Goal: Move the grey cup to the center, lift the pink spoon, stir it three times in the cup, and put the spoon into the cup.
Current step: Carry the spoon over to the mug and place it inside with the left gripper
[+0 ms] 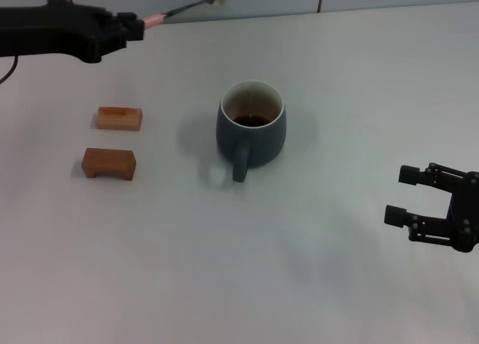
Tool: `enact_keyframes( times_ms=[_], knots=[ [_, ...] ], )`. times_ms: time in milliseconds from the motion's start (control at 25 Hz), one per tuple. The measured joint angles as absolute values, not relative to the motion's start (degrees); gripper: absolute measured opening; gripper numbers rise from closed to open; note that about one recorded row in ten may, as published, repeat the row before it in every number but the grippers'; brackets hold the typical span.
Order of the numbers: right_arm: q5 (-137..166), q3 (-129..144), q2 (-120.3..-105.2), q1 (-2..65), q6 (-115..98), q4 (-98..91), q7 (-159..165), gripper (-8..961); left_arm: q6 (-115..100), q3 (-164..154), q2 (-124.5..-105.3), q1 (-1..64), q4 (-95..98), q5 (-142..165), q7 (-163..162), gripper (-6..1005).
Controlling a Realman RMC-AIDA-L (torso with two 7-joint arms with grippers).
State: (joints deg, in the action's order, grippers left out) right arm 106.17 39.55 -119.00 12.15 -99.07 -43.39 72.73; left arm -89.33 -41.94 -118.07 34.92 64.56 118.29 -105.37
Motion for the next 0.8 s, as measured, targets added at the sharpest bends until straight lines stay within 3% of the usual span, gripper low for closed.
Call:
enact_keyframes(
  times_ms=[480,800],
  knots=[
    [106.2,39.1,-119.00,11.8,-99.5,-43.6,72.8,825,-96.9,-45.3,-117.17,39.2,72.2,123.8,-107.2,129],
    [106.2,39.0,-119.00,11.5,-99.5,-43.7,72.8,826,-99.5,-49.2,-118.23,44.0,73.2,133.4,-107.8,129]
  ],
)
